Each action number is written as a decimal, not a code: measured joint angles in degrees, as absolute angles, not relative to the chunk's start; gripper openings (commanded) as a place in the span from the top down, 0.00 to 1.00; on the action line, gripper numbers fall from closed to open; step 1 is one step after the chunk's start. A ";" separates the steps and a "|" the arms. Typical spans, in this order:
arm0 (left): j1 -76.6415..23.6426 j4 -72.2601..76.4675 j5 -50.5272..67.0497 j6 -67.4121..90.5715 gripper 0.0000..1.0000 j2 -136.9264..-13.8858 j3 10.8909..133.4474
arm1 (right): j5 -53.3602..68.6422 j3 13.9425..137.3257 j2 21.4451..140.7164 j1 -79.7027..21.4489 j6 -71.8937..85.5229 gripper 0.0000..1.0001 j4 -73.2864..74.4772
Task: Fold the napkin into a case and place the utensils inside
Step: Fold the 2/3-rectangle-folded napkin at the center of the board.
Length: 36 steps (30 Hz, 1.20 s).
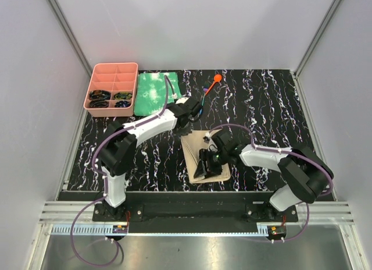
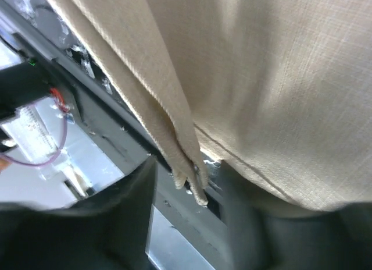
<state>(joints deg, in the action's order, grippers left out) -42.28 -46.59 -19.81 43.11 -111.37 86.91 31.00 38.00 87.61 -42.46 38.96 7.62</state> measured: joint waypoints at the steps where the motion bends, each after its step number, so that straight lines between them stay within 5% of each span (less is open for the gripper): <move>1: -42.26 -45.43 -19.59 42.41 1.00 -110.24 85.58 | 31.42 38.28 87.39 -41.93 38.96 0.30 7.70; 6: -42.24 -43.16 -19.05 39.86 1.00 -108.42 82.43 | 34.33 40.80 85.52 -35.88 38.54 0.25 9.02; 9: -42.22 -42.63 -18.48 38.98 1.00 -108.42 81.91 | 35.90 43.90 85.49 -31.88 37.82 0.31 9.69; 15: -42.22 -42.04 -17.63 38.13 1.00 -108.42 81.91 | 37.28 54.98 93.25 -28.82 34.94 0.78 10.46; 19: -42.22 -41.89 -17.39 37.71 1.00 -108.42 81.91 | 37.30 60.90 101.10 -28.71 33.74 0.93 10.90; 36: -42.22 -41.82 -16.25 37.50 1.00 -108.90 82.08 | 40.47 75.35 119.63 -28.69 33.95 0.99 10.02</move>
